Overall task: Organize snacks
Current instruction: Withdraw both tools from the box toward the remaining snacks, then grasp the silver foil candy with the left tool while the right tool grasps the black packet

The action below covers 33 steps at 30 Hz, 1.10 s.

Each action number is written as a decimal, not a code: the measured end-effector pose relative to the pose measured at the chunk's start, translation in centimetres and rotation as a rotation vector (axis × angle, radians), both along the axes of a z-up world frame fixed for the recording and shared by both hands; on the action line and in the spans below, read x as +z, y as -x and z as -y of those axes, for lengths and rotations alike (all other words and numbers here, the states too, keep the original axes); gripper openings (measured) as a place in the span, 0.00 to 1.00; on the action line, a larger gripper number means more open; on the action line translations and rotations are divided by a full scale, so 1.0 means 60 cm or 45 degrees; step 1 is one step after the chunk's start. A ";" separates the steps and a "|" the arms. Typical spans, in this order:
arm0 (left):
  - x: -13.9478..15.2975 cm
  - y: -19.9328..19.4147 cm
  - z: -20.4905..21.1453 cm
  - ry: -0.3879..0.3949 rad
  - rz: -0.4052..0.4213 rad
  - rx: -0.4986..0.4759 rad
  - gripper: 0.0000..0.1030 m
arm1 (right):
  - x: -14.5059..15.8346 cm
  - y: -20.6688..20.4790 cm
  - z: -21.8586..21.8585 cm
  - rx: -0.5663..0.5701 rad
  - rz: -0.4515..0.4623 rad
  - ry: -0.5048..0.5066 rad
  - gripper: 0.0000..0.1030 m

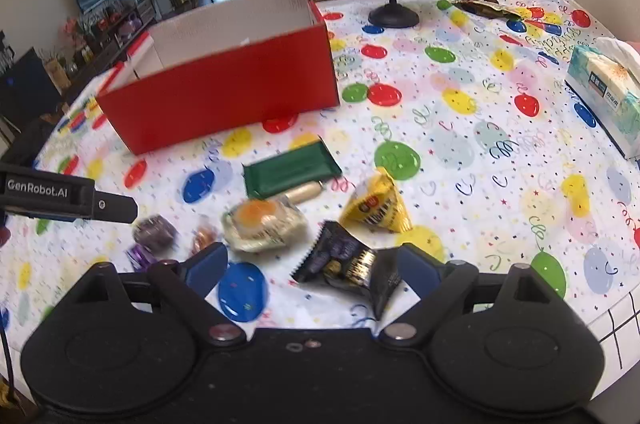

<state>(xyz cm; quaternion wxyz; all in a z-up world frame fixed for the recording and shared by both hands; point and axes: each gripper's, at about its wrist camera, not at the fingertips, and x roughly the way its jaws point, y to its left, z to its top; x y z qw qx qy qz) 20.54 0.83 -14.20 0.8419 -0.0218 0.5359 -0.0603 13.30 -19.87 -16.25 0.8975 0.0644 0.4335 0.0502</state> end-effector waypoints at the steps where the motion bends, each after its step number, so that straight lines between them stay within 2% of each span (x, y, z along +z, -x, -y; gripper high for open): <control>1: -0.007 -0.003 0.002 -0.003 -0.012 0.003 0.86 | -0.004 -0.001 0.001 0.009 0.000 0.022 0.89; 5: -0.028 -0.011 0.010 -0.017 -0.044 0.006 0.86 | -0.015 -0.008 0.002 0.084 -0.002 0.097 0.87; 9: -0.044 -0.018 0.017 -0.034 -0.060 0.019 0.86 | -0.022 -0.018 -0.003 0.218 0.001 0.162 0.86; 13: -0.056 -0.028 0.020 -0.043 -0.075 0.024 0.85 | -0.033 -0.030 -0.014 0.338 -0.011 0.222 0.77; 20: -0.077 -0.034 0.019 -0.029 -0.110 0.016 0.84 | -0.049 -0.038 -0.009 0.382 -0.026 0.252 0.72; 24: -0.079 -0.034 0.022 -0.037 -0.105 0.002 0.68 | -0.052 -0.032 -0.019 0.424 -0.005 0.335 0.63; 26: -0.080 -0.033 0.023 -0.041 -0.098 -0.005 0.56 | -0.053 -0.027 -0.025 0.452 0.006 0.365 0.57; 27: -0.080 -0.033 0.024 -0.049 -0.095 -0.011 0.55 | -0.054 -0.025 -0.029 0.460 0.012 0.394 0.51; 30: -0.081 -0.033 0.023 -0.049 -0.093 -0.014 0.44 | -0.055 -0.023 -0.033 0.460 0.023 0.430 0.40; 33: -0.081 -0.036 0.018 -0.036 -0.096 0.000 0.39 | -0.054 -0.023 -0.029 0.435 0.019 0.408 0.35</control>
